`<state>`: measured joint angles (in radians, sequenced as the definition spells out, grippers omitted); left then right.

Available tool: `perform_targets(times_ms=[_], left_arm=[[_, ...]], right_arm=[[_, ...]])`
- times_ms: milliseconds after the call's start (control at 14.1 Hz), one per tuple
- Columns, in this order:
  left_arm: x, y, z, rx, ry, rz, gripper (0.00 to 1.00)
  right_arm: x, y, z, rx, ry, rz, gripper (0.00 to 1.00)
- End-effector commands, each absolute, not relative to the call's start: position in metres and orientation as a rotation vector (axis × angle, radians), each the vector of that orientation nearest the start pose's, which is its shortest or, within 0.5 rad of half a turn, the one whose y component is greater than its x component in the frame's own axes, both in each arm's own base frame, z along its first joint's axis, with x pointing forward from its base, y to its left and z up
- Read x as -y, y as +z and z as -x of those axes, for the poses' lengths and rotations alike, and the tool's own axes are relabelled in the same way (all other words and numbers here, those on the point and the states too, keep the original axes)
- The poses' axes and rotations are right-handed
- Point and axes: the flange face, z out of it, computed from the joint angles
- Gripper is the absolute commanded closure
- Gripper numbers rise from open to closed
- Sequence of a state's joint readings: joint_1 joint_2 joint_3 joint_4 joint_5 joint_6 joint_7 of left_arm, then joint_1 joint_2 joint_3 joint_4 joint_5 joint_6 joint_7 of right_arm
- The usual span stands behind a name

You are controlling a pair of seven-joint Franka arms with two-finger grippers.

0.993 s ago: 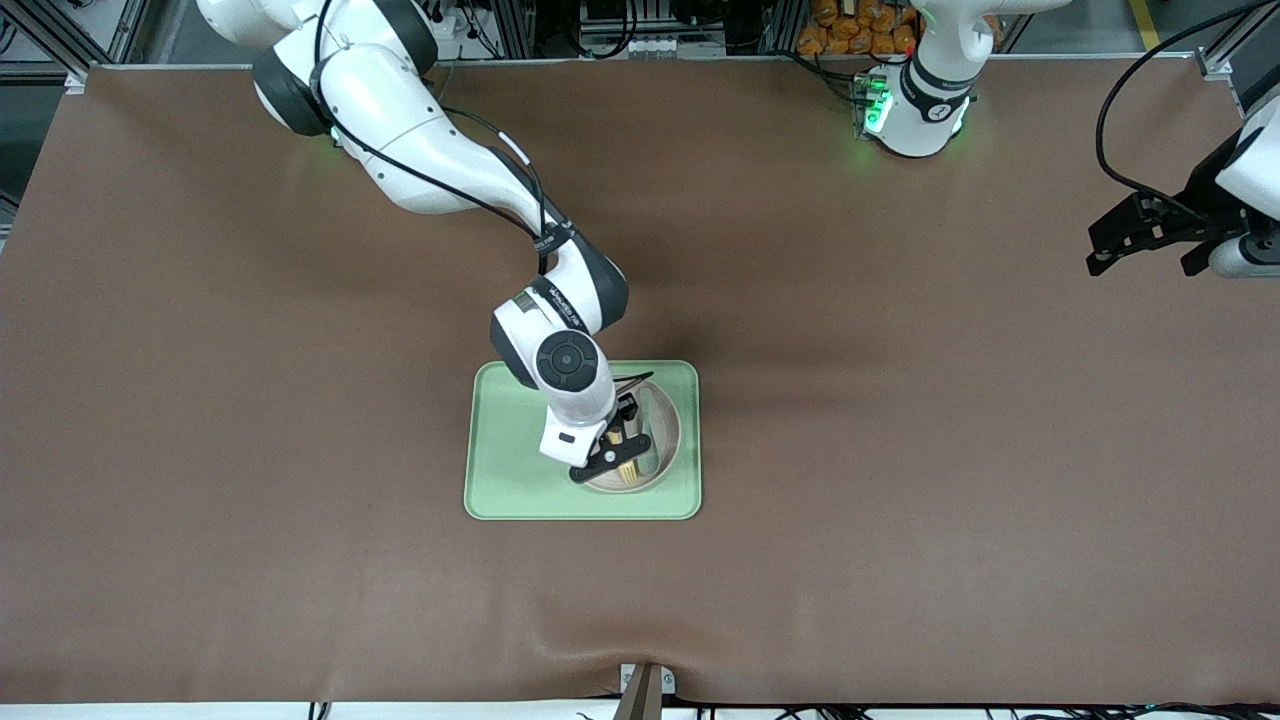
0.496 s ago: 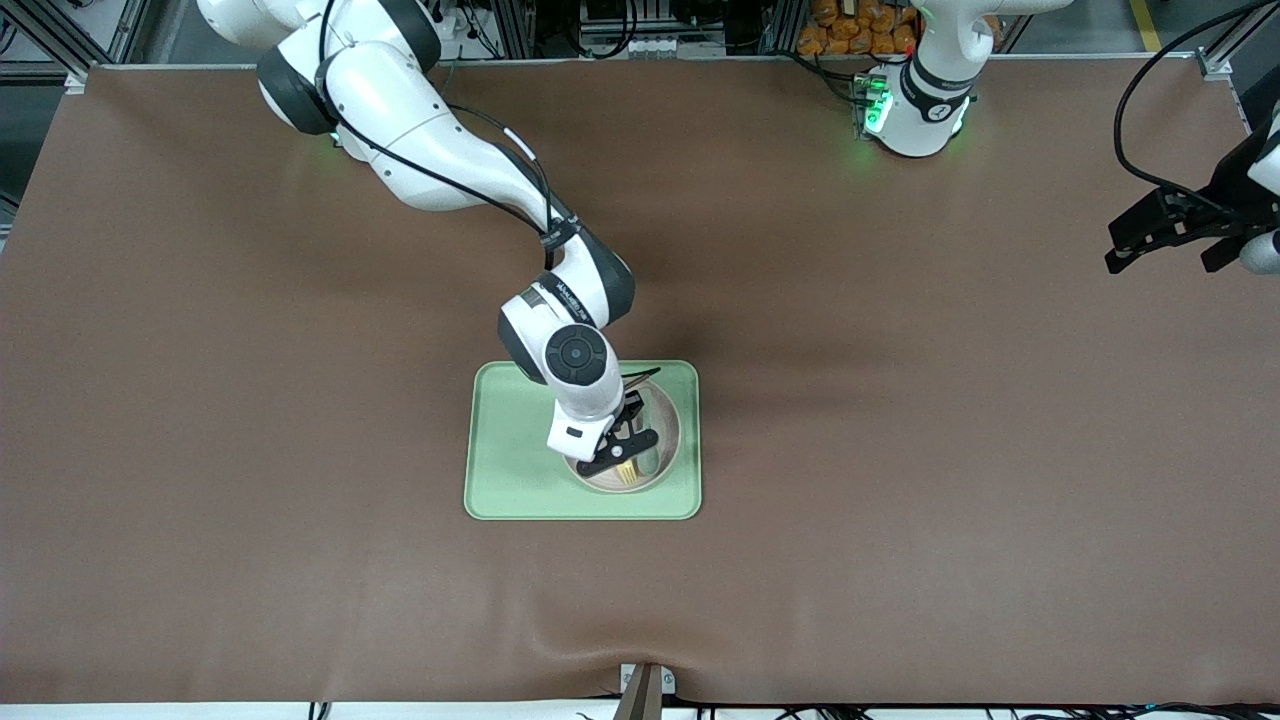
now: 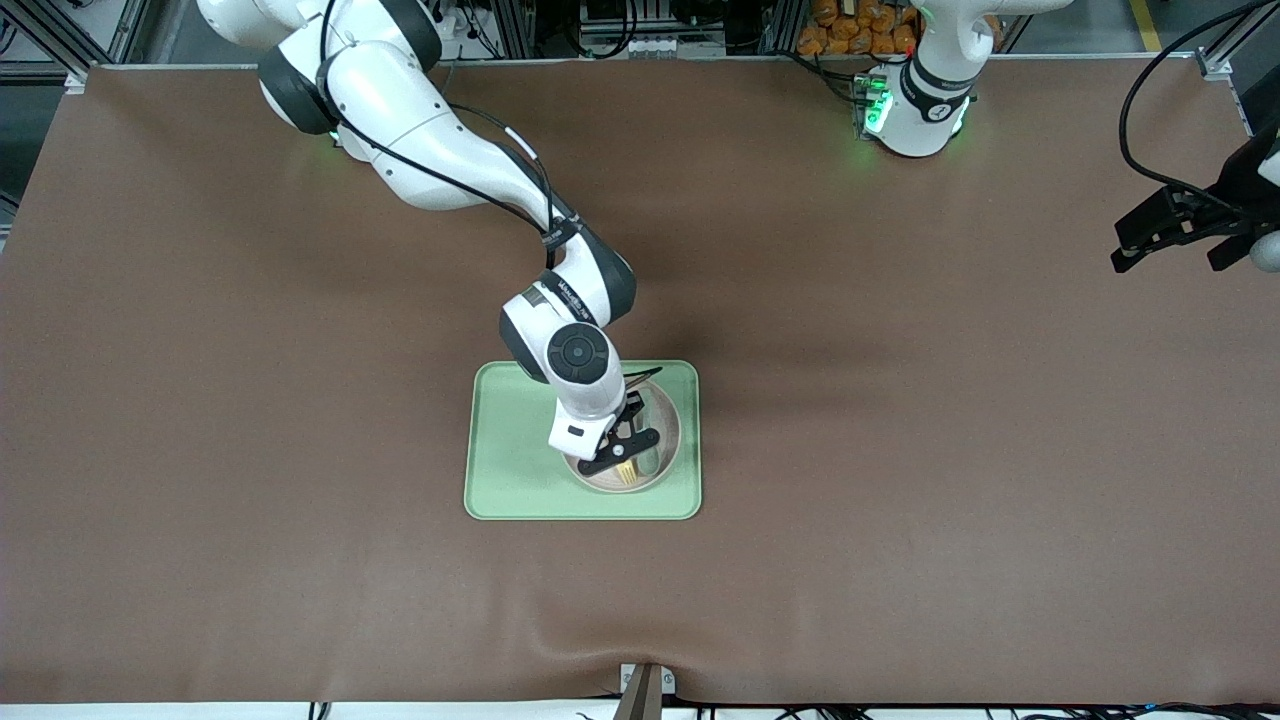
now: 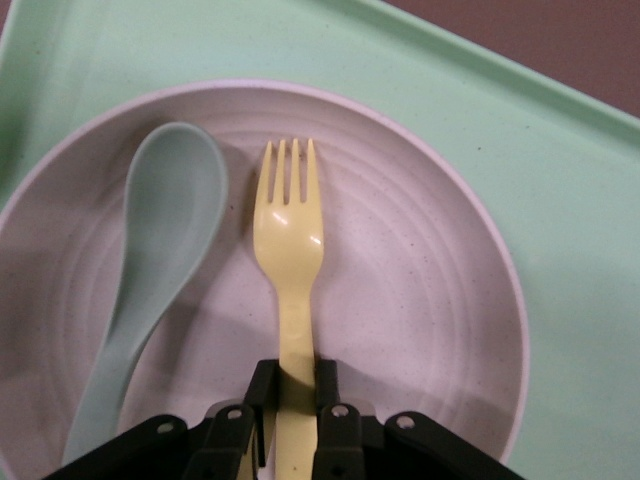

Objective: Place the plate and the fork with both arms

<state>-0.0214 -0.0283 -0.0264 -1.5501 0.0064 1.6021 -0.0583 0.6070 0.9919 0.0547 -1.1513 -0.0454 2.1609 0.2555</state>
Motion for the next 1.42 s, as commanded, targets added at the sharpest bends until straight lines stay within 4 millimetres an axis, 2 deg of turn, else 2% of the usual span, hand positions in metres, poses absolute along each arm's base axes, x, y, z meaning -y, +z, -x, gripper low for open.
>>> perform_targets(times_ms=[0,426,638,709,851,993,1135,1348], left_arm=[[0.026,0.661,-0.546,0.002,-0.142,3.144,0.00],[0.026,0.666,-0.539,-0.011,-0.147,3.129,0.00],[0.025,0.667,-0.539,-0.004,-0.150,3.129,0.00],[0.025,0.667,-0.540,-0.004,-0.152,3.129,0.00],[0.024,0.666,-0.541,0.000,-0.150,3.131,0.00],[0.023,0.666,-0.541,0.000,-0.152,3.131,0.00],[0.022,0.667,-0.541,0.003,-0.154,3.131,0.00],[0.021,0.666,-0.541,0.008,-0.152,3.129,0.00]], right_arm=[[-0.465,0.197,-0.612,0.596,-0.046,3.078,1.00],[-0.467,0.216,-0.615,0.578,-0.047,3.065,1.00],[-0.459,0.233,-0.620,0.551,0.000,3.075,1.00],[-0.454,0.245,-0.624,0.538,-0.005,3.078,1.00],[-0.425,0.252,-0.644,0.460,-0.004,3.074,1.00],[-0.402,0.257,-0.654,0.426,0.021,3.082,1.00],[-0.370,0.253,-0.657,0.394,0.087,3.100,1.00],[-0.339,0.249,-0.655,0.340,0.129,3.075,1.00]])
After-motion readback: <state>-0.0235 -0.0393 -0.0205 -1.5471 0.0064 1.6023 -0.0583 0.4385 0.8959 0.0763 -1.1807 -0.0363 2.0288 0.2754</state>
